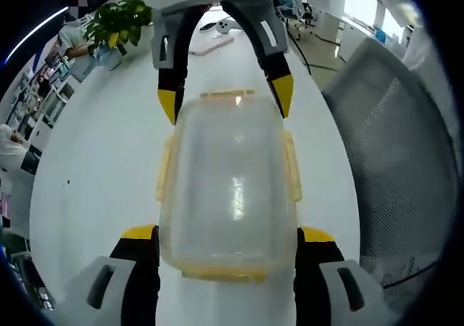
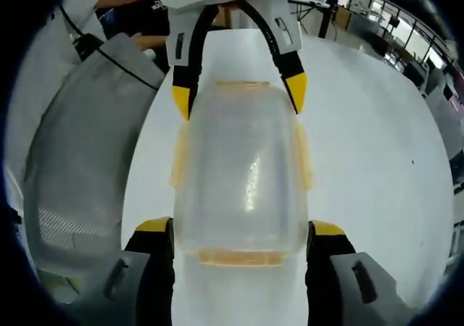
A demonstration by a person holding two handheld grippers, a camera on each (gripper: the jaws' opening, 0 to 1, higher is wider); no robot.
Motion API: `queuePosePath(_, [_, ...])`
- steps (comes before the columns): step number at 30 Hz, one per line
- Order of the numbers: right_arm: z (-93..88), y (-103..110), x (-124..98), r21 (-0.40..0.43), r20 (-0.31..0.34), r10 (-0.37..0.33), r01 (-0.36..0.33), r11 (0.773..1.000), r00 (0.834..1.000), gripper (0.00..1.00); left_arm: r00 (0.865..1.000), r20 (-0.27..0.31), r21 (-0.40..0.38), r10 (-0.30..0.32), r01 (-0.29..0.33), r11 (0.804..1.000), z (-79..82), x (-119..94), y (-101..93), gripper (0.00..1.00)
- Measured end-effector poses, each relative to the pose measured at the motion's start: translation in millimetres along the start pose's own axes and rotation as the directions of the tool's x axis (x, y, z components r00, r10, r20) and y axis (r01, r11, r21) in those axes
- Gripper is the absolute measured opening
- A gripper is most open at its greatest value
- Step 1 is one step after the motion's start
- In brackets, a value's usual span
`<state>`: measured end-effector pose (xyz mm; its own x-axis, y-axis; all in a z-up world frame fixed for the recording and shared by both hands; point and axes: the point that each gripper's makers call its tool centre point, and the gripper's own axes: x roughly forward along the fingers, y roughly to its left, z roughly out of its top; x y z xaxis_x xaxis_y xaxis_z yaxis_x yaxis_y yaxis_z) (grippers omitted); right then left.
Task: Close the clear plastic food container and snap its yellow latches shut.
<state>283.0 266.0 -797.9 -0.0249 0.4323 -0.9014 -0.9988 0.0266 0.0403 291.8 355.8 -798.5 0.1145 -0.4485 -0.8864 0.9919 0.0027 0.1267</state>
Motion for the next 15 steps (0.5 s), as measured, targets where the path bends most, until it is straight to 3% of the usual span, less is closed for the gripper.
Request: queuePosePath(15, [5.1,-28,1,-0.008,-0.01,0.004,-0.004,1.0,1.0,0.71,1.0,-0.001,-0.008,0.001,-0.001,1.0,-4.6,0,24.0,0.74])
